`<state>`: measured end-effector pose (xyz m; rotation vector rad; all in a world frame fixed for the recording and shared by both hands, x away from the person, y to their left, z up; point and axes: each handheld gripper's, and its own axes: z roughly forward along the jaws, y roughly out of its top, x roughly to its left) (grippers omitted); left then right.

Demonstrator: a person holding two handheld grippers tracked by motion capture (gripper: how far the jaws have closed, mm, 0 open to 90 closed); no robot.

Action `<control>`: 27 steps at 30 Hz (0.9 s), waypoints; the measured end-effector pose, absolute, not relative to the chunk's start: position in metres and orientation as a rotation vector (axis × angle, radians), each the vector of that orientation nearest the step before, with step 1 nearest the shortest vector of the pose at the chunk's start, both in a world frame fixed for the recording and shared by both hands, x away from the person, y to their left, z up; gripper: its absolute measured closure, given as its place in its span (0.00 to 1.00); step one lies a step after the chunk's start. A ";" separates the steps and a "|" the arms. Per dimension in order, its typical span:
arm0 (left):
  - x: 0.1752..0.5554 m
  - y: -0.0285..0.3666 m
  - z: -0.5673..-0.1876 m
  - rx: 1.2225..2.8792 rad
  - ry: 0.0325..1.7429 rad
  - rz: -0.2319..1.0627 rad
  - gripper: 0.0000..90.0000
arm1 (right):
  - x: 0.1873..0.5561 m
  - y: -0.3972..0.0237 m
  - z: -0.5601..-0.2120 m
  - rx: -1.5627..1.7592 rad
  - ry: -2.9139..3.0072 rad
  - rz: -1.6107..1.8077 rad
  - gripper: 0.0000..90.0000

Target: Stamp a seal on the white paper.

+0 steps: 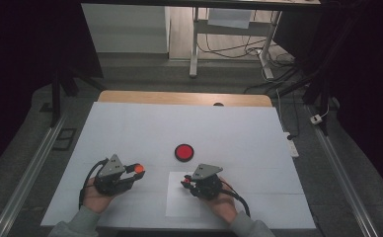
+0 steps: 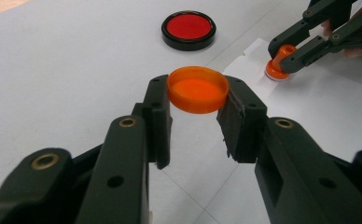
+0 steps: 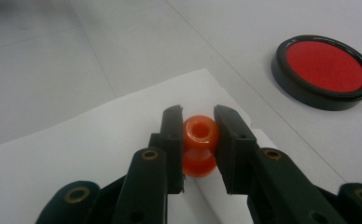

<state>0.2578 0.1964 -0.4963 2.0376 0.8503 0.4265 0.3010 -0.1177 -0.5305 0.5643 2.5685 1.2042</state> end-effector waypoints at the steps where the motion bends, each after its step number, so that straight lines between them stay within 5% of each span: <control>1: 0.258 0.196 -0.496 2.037 0.851 0.427 0.72 | 0.301 -0.118 -0.531 0.565 2.568 1.205 0.81; 18: 0.258 0.197 -0.496 2.032 0.855 0.435 0.72 | 0.302 -0.120 -0.530 0.594 2.555 1.255 0.80; 27: 0.258 0.197 -0.497 2.034 0.851 0.432 0.72 | 0.301 -0.143 -0.502 0.652 2.397 1.474 0.81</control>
